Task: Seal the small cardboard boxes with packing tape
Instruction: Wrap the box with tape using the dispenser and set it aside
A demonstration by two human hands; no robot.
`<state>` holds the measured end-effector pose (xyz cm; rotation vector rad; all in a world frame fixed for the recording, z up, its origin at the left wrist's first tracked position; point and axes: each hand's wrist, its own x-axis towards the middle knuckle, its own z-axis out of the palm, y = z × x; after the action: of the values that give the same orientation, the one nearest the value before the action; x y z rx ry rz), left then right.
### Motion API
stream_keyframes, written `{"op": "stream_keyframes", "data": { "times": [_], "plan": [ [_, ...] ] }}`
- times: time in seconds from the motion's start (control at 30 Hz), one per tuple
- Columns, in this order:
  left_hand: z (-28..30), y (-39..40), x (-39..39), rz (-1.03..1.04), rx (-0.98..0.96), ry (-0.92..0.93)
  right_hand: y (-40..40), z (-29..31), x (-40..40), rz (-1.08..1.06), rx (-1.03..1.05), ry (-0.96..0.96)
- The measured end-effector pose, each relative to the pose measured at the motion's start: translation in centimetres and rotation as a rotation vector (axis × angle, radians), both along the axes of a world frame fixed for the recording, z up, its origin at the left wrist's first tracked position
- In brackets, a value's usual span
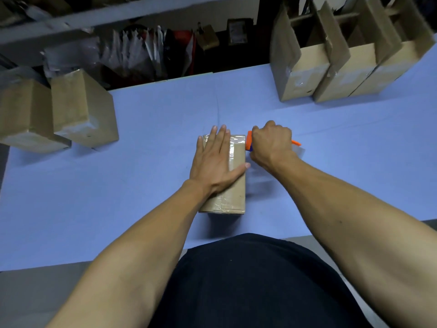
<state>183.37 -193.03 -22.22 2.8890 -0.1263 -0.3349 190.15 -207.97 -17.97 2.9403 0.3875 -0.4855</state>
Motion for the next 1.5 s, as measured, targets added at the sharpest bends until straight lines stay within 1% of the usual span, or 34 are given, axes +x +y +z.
{"op": "stream_keyframes", "data": {
  "times": [0.1,0.17,0.27,0.33,0.4,0.53,0.6,0.7,0.77,0.87,0.9,0.97,1.03,1.13,1.3,1.4,1.5],
  "plan": [
    [0.1,0.0,0.1,0.019,-0.018,-0.005,-1.2,-2.0,-0.5,-0.087,0.056,0.04],
    [0.0,0.1,0.0,0.037,-0.053,-0.015,-2.1,-2.7,-0.4,-0.134,0.129,0.028],
    [0.1,0.5,-0.1,0.121,-0.222,-0.038,-1.4,-3.6,-0.4,-0.149,0.243,0.025],
    [0.2,0.7,-0.2,0.25,-0.362,-0.079,-0.4,-4.1,-0.7,-0.169,0.298,0.061],
    [0.3,0.8,-0.3,0.371,-0.46,-0.136,0.2,-4.4,-1.0,-0.205,0.336,0.091],
    [0.5,0.7,-0.3,0.493,-0.571,-0.166,0.6,-5.4,-1.4,-0.144,0.294,0.037],
    [0.6,0.7,-0.4,0.629,-0.63,-0.138,0.8,-5.7,-1.1,-0.17,0.317,0.075],
    [0.1,1.1,-0.5,0.908,-0.738,-0.061,1.2,-5.6,-0.4,-0.207,0.489,0.207],
    [-0.1,1.6,-0.6,1.033,-0.794,-0.086,1.4,-5.7,-0.4,-0.233,0.606,0.205],
    [-0.3,2.0,-0.9,1.073,-0.864,-0.139,1.9,-5.1,-0.6,-0.343,0.745,0.087],
    [-0.1,2.0,-0.9,1.096,-0.905,-0.156,2.2,-4.3,-0.8,-0.358,0.81,0.076],
    [-0.1,2.1,-0.9,1.166,-0.978,-0.201,3.0,-3.2,-0.8,-0.378,0.956,0.126],
    [0.0,2.2,-0.7,1.235,-1.018,-0.25,3.7,-2.7,-0.6,-0.457,1.035,0.192],
    [0.6,2.5,-0.4,1.321,-1.013,-0.273,4.3,-2.6,-0.2,-0.531,1.049,0.206],
    [2.1,3.3,0.2,1.312,-1.025,-0.356,5.3,-1.4,0.4,-0.566,1.103,0.12],
    [3.6,4.0,1.1,1.269,-1.046,-0.438,6.1,0.1,0.9,-0.521,1.15,0.071],
    [5.3,4.6,2.2,1.213,-1.018,-0.531,6.6,1.7,1.6,-0.452,1.17,-0.026]
  ]
}}
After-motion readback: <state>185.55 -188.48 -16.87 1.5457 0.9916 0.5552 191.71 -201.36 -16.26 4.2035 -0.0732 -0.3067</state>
